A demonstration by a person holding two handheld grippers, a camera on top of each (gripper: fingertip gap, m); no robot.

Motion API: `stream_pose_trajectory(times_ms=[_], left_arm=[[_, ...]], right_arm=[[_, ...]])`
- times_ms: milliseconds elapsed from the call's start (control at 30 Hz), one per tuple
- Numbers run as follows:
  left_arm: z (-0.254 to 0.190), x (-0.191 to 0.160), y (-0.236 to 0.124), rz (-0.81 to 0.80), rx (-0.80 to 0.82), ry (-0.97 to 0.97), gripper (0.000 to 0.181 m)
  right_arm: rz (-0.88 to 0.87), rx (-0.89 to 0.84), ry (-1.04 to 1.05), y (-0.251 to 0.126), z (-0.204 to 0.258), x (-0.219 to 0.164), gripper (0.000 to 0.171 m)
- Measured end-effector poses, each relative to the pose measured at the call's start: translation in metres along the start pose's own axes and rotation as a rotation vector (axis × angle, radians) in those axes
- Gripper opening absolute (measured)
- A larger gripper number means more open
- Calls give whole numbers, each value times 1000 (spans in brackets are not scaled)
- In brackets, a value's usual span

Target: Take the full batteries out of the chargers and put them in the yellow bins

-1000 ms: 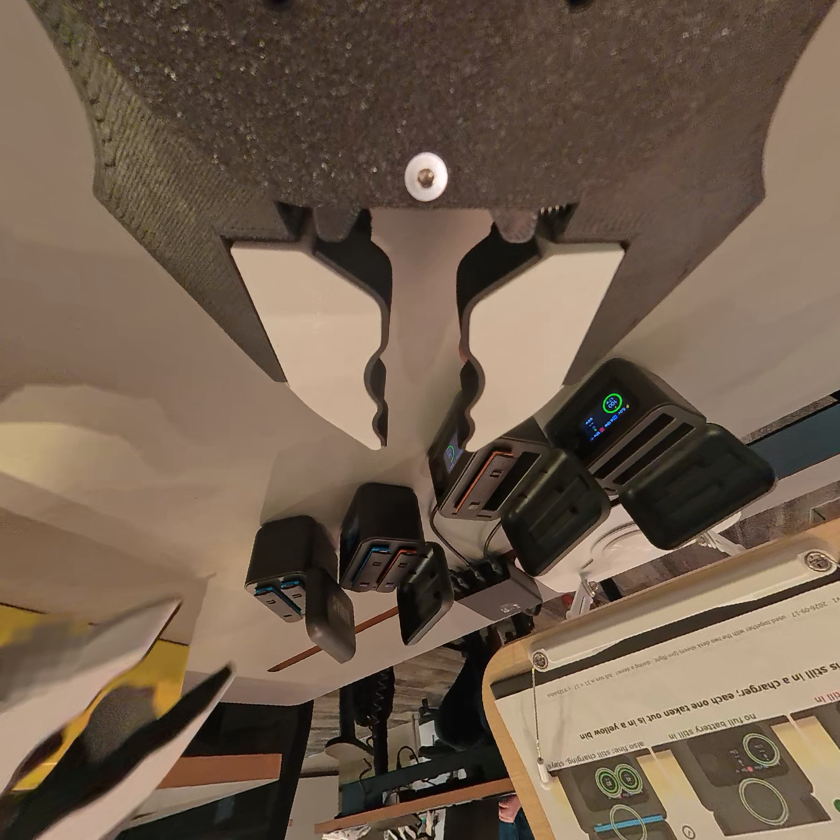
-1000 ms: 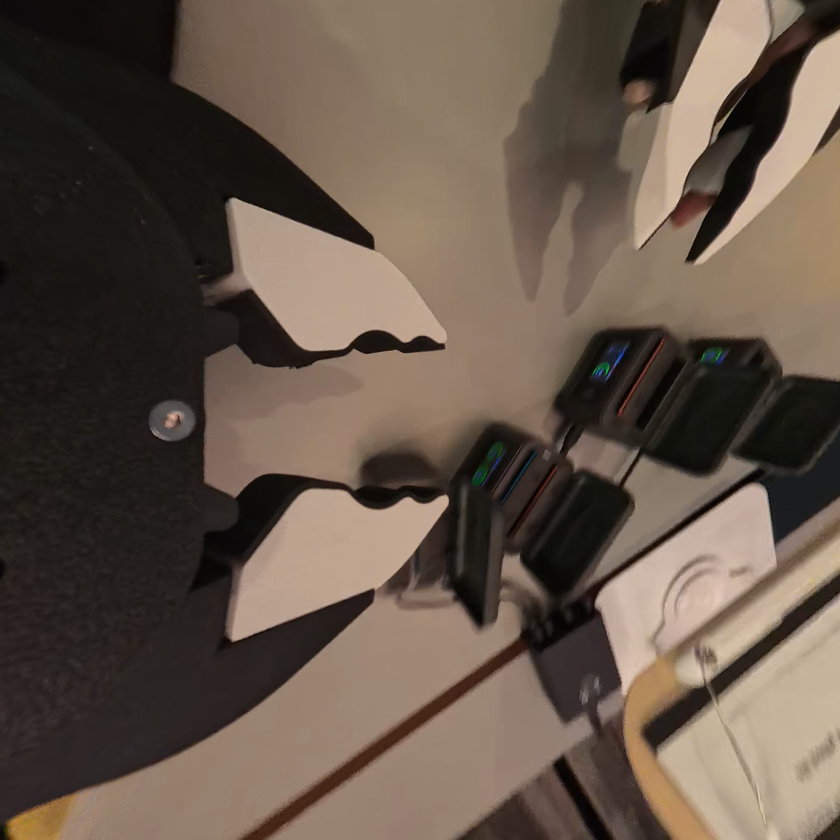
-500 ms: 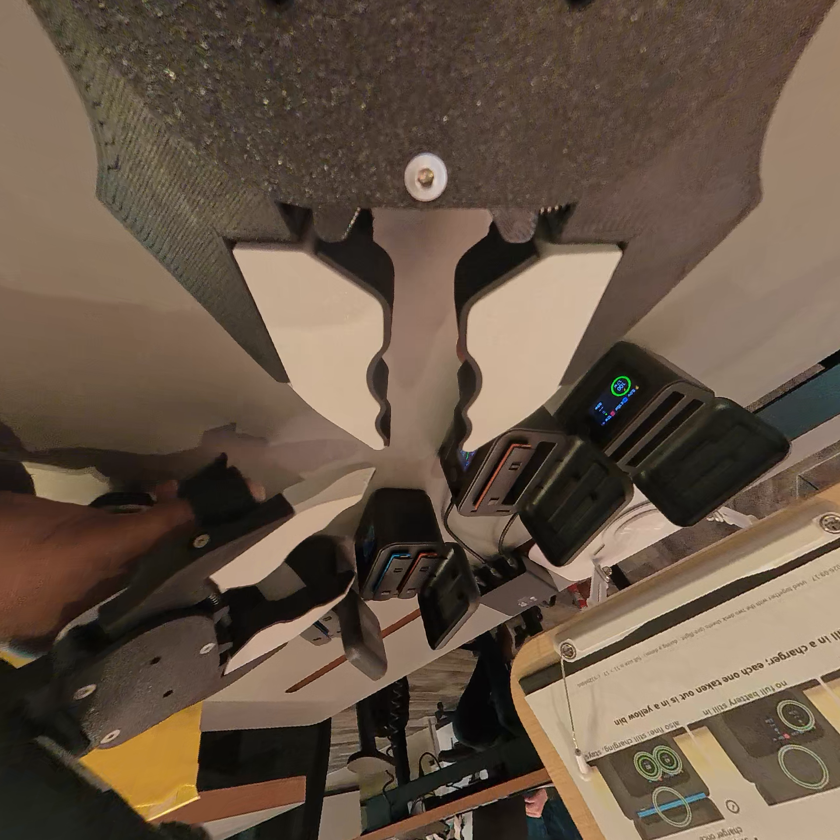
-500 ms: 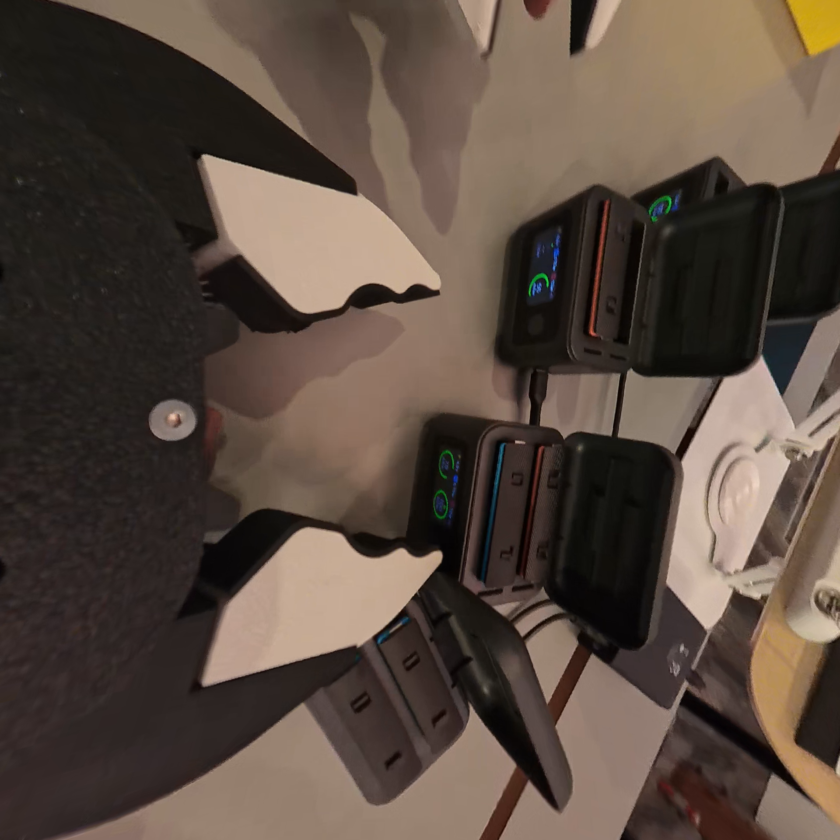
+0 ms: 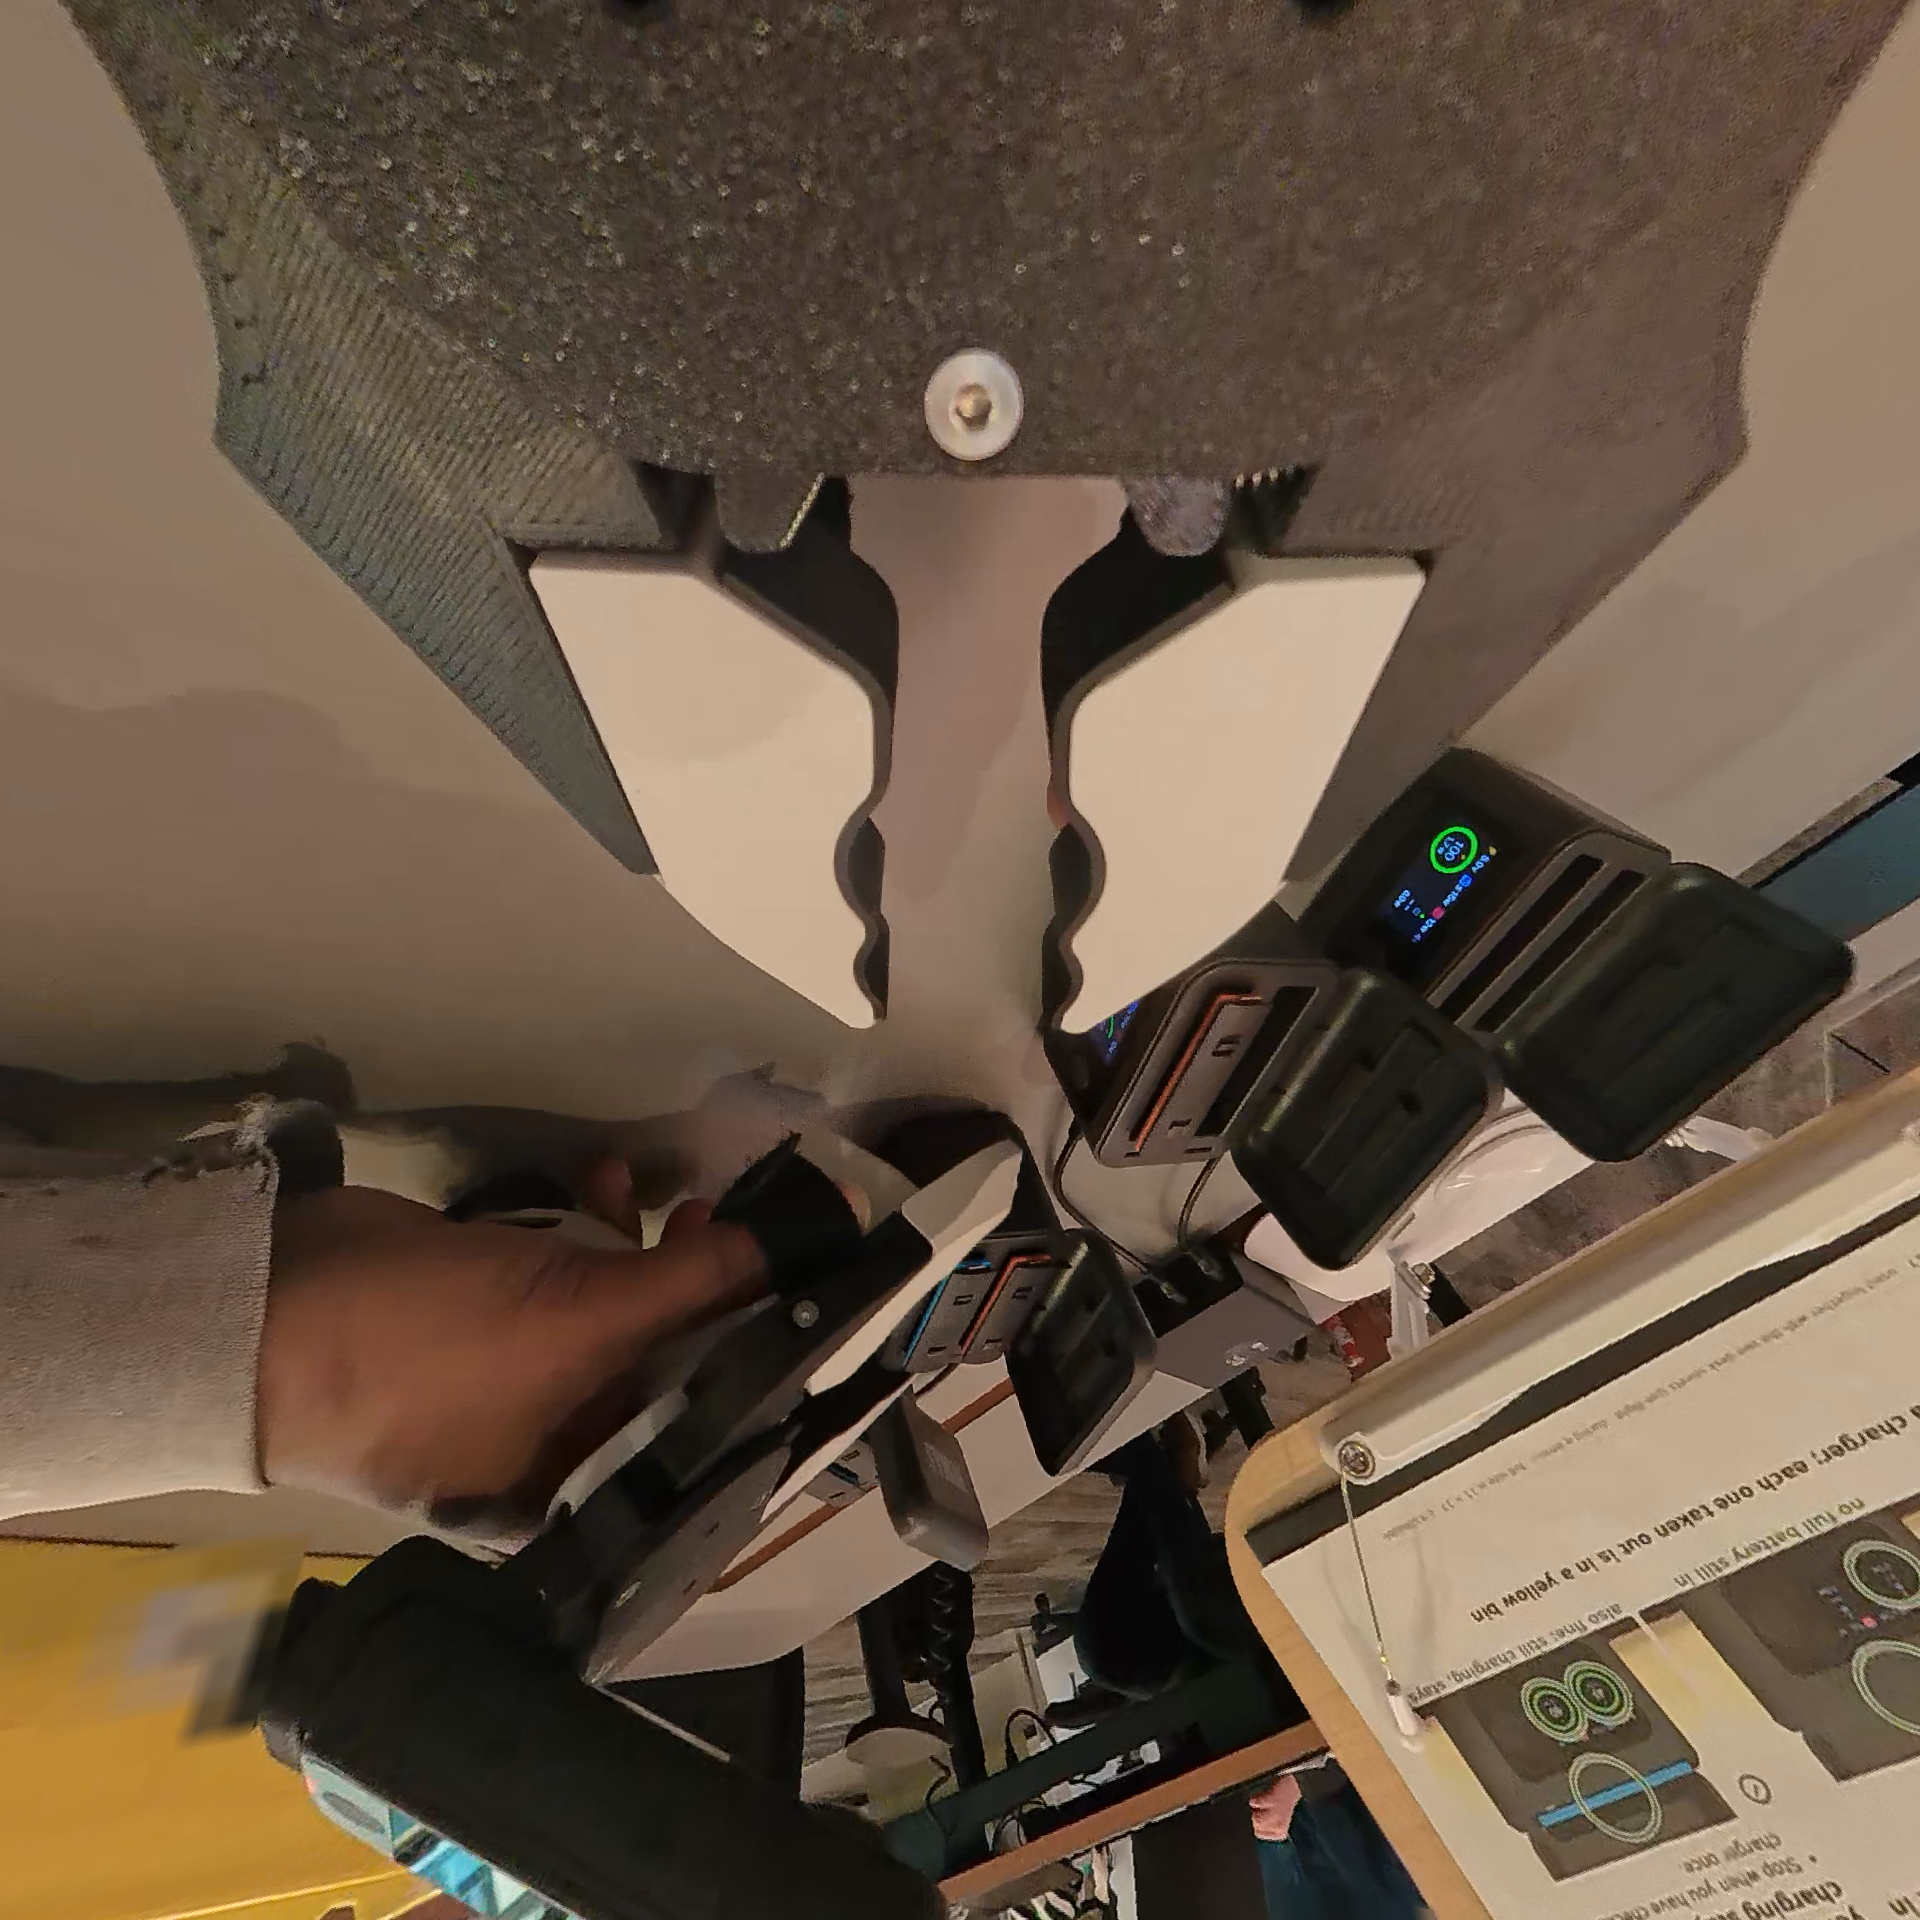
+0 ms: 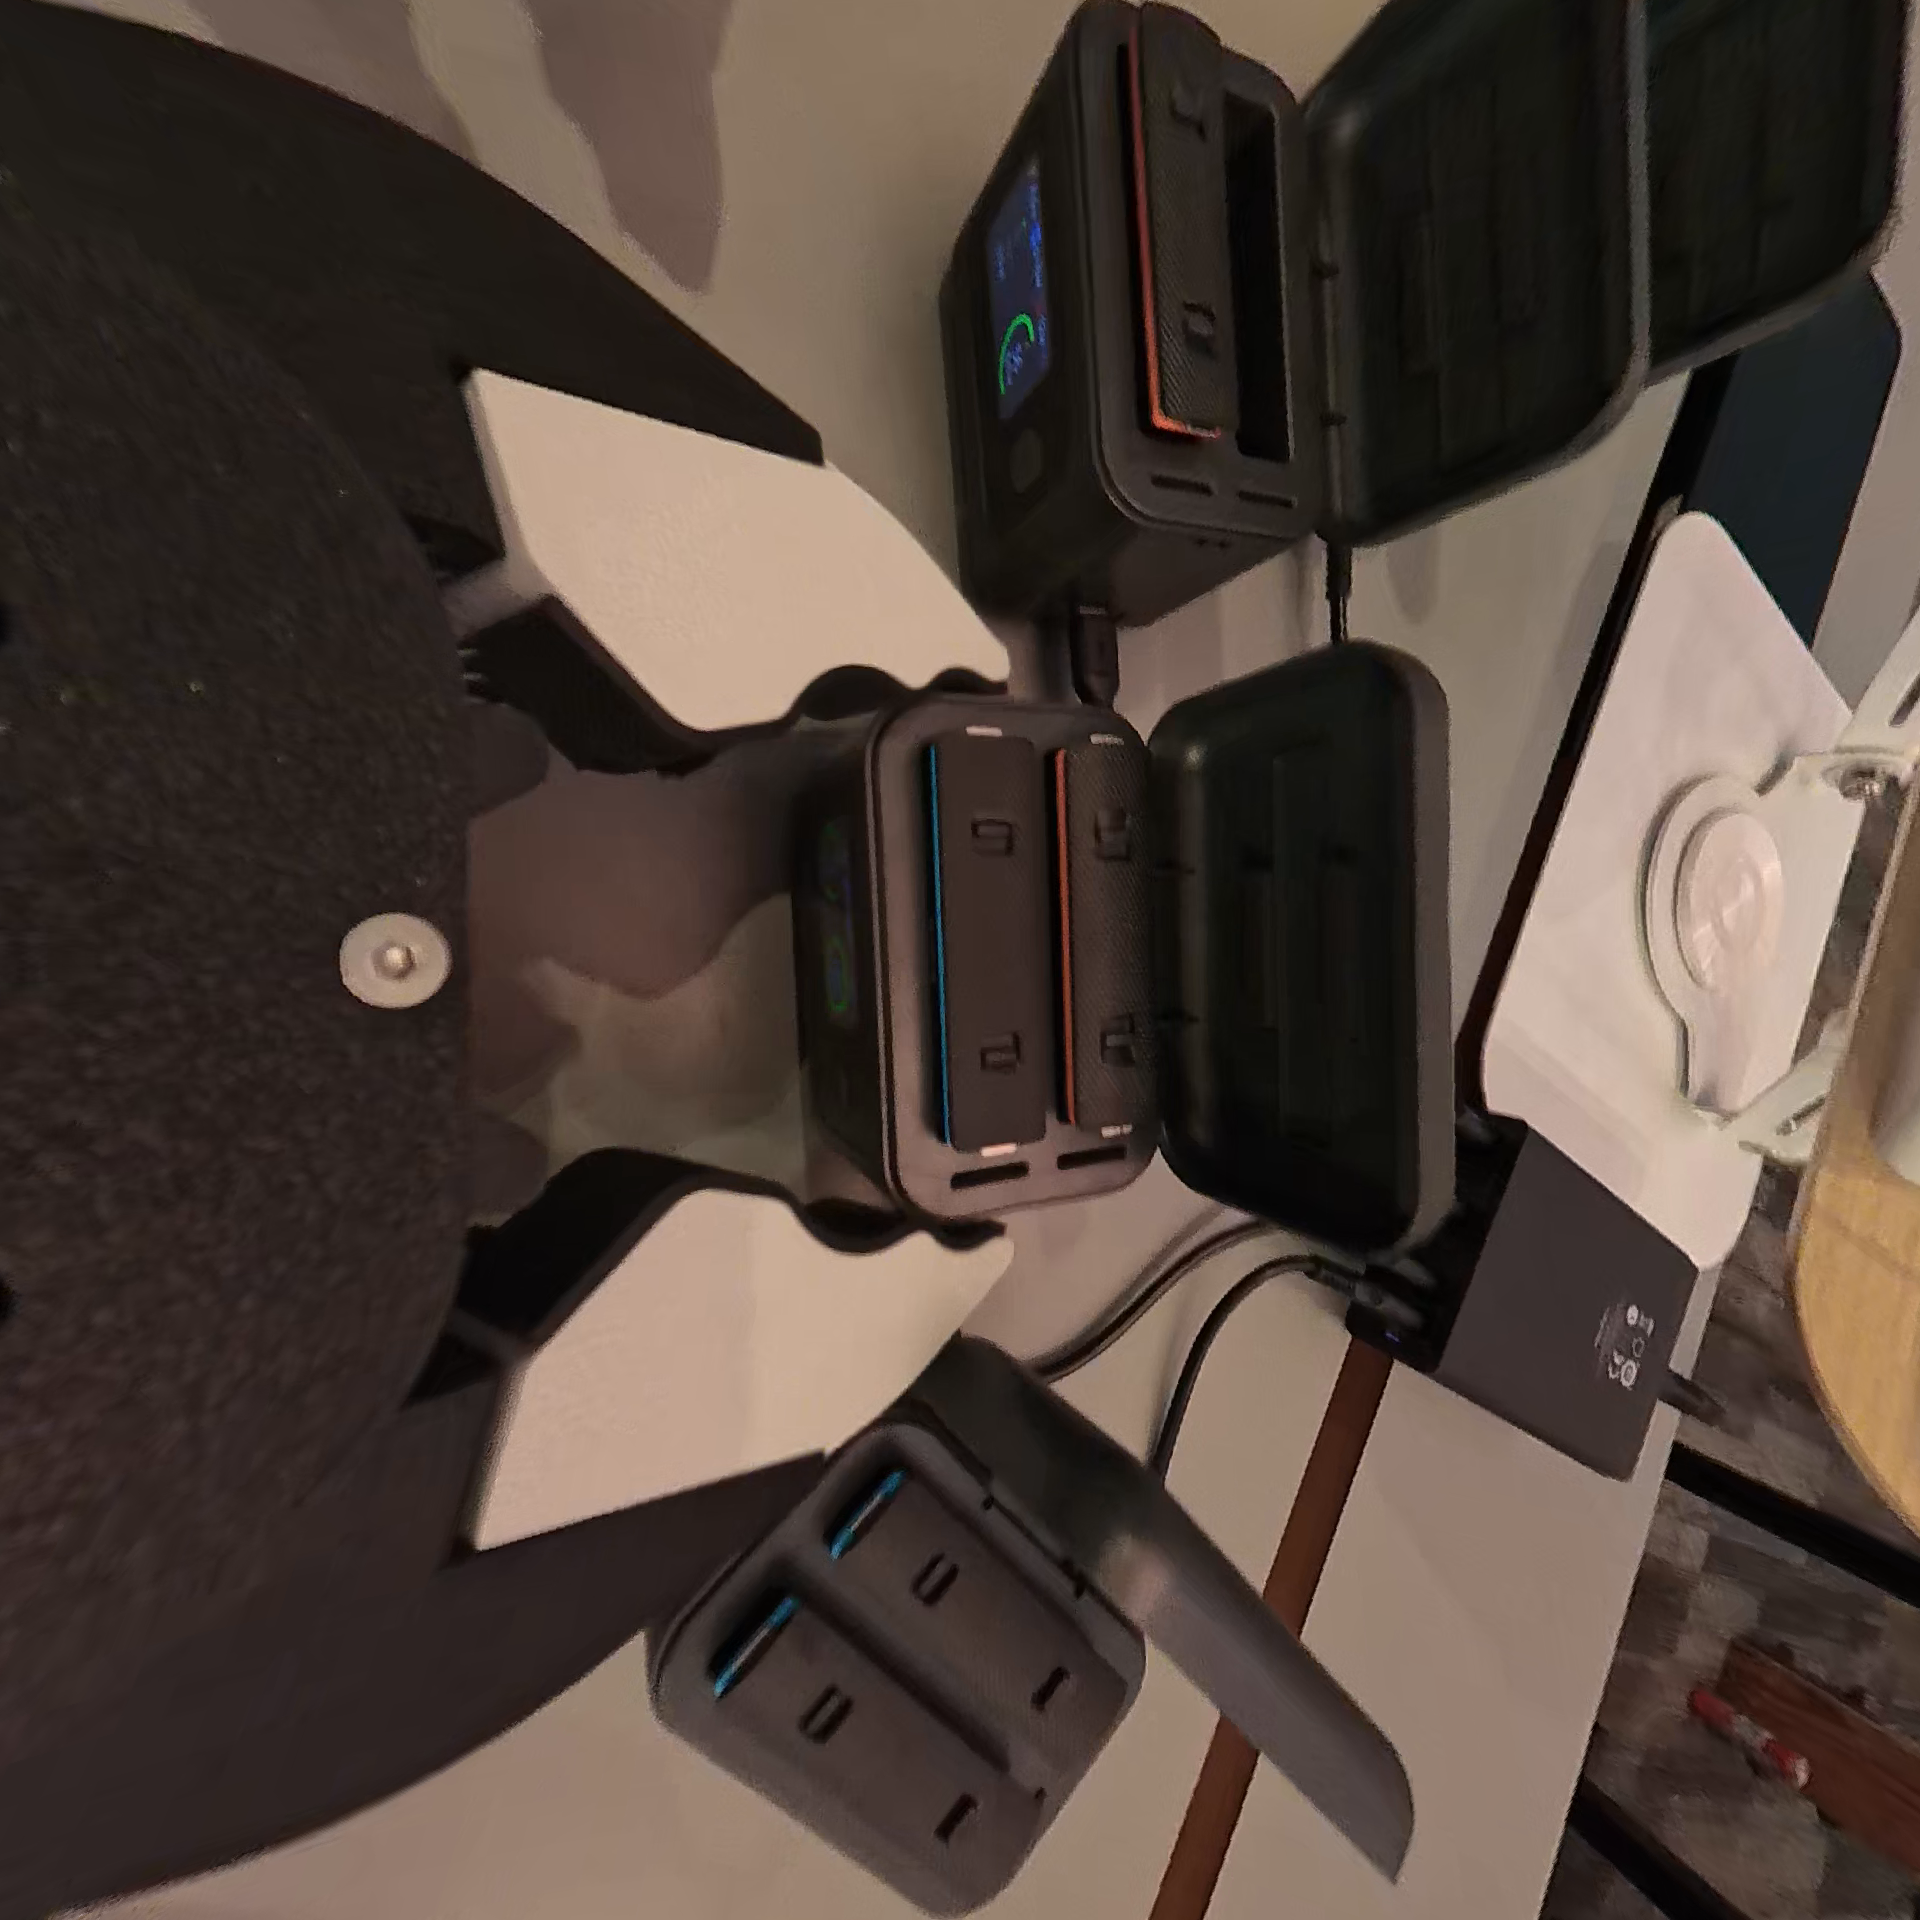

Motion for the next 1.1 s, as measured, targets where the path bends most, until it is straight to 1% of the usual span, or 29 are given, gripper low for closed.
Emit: stream_pose_trajectory(times_ms=[133,233,300,433,533,600,700,767,900,1000,1033,1100], left_arm=[[2,1,1,-11,-11,-44,33],[-2,-1,6,-2,-39,-94,37],[-4,-5,14,39,-50,-105,42],[-6,-15,29,134,-45,-56,50],[-9,-29,42,248,-52,-23,59],[-11,-34,49,294,-54,1,62],[-12,-33,62,314,-56,21,63],[-11,-32,71,319,-55,20,63],[-6,-33,79,346,-74,-46,65],[-5,-33,81,348,-74,-51,63],[-5,-33,81,348,-73,-50,63],[-5,-32,82,347,-67,-47,61]], right_arm=[[8,17,-2,-2,1,-1,91],[16,60,-16,-8,12,-4,91],[26,115,-37,-12,25,-5,91],[57,255,-78,-22,46,-8,91],[76,308,-88,-27,49,-11,91],[71,342,-69,-29,50,-10,91],[53,400,-31,-30,52,-7,91],[42,452,-12,-32,56,-5,88],[-3,510,10,-36,56,0,89],[-80,501,-60,-45,52,12,84],[-97,496,-94,-48,52,15,79],[-91,478,-143,-50,53,15,75]])
Point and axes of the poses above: each gripper's, where its closed fingertips meet, y out along the fingers, x out of its top, z = x × y across the jaws, the point moved 1 cm from there along -y, back along the fingers, and after that the axes turned 3 degrees about -y, right-handed, at the moved point
